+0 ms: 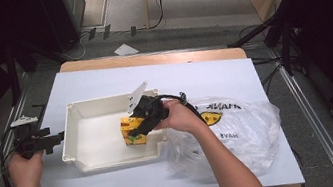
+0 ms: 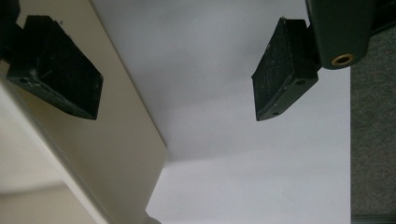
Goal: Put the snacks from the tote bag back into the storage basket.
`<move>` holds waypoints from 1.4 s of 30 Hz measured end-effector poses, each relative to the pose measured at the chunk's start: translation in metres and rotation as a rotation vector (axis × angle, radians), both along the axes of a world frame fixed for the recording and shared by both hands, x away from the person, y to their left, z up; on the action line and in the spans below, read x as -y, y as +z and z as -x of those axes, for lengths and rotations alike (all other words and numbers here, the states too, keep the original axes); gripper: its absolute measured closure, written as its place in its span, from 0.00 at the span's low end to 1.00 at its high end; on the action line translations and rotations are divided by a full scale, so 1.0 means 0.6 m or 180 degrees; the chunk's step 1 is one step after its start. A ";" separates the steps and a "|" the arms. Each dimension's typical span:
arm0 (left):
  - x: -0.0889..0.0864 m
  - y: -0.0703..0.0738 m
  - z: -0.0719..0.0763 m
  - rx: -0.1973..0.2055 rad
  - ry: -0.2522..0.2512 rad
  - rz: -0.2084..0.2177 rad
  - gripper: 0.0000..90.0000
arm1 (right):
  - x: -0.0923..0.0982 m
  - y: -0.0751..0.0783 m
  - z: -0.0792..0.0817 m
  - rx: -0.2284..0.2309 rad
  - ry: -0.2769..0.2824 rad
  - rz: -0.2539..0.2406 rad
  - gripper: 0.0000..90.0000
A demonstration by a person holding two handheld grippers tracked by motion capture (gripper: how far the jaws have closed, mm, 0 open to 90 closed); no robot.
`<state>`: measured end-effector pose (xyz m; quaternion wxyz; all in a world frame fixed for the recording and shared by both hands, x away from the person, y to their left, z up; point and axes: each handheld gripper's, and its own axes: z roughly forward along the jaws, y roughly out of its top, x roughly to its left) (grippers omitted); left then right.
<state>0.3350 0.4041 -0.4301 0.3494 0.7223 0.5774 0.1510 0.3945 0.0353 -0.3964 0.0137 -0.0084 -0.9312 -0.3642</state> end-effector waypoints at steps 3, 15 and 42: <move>-0.001 0.000 0.000 0.0000 0.0001 -0.0002 0.19 | 0.001 -0.002 -0.001 -0.0066 -0.0025 -0.0020 0.54; -0.001 0.000 0.000 0.0001 -0.0002 -0.0001 0.19 | 0.004 -0.002 -0.006 -0.0221 -0.0149 0.0058 0.44; 0.002 0.000 -0.005 -0.0017 0.0009 -0.0002 0.19 | 0.048 0.028 0.006 -0.0301 -0.0384 -0.0236 0.35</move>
